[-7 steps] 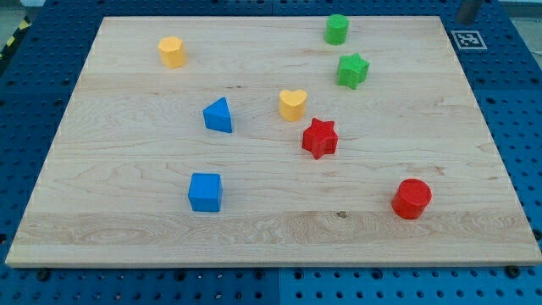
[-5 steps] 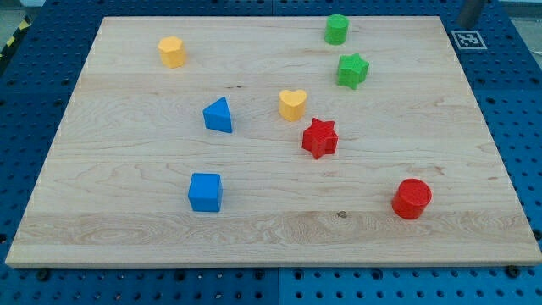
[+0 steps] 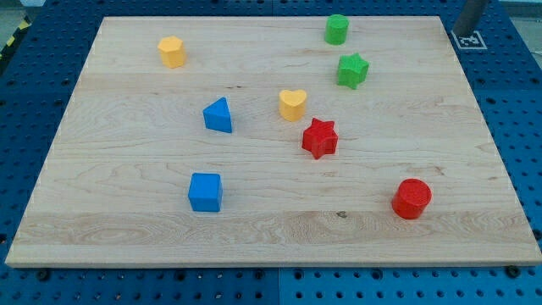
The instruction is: Move green circle towards green green star
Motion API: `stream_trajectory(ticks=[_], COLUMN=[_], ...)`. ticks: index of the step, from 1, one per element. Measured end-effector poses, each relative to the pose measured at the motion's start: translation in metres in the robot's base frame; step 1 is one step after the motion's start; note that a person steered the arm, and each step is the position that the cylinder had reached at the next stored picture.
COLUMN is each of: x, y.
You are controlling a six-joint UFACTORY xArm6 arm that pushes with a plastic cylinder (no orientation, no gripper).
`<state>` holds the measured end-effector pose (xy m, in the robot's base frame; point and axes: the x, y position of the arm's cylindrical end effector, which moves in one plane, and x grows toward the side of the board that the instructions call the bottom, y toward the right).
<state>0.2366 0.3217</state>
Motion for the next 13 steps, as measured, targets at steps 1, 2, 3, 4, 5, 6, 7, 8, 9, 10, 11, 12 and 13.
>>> stream_trajectory(ticks=[1, 2, 3, 4, 5, 6, 7, 8, 9, 10, 11, 12, 13], x=[0.006, 0.007, 0.007, 0.007, 0.007, -0.002, -0.029, -0.042, -0.040, -0.021, 0.003, 0.013, 0.023], y=[-0.033, -0.053, -0.053, -0.053, -0.058, -0.092, -0.124, -0.175, -0.211, -0.212, -0.214, -0.262, -0.256])
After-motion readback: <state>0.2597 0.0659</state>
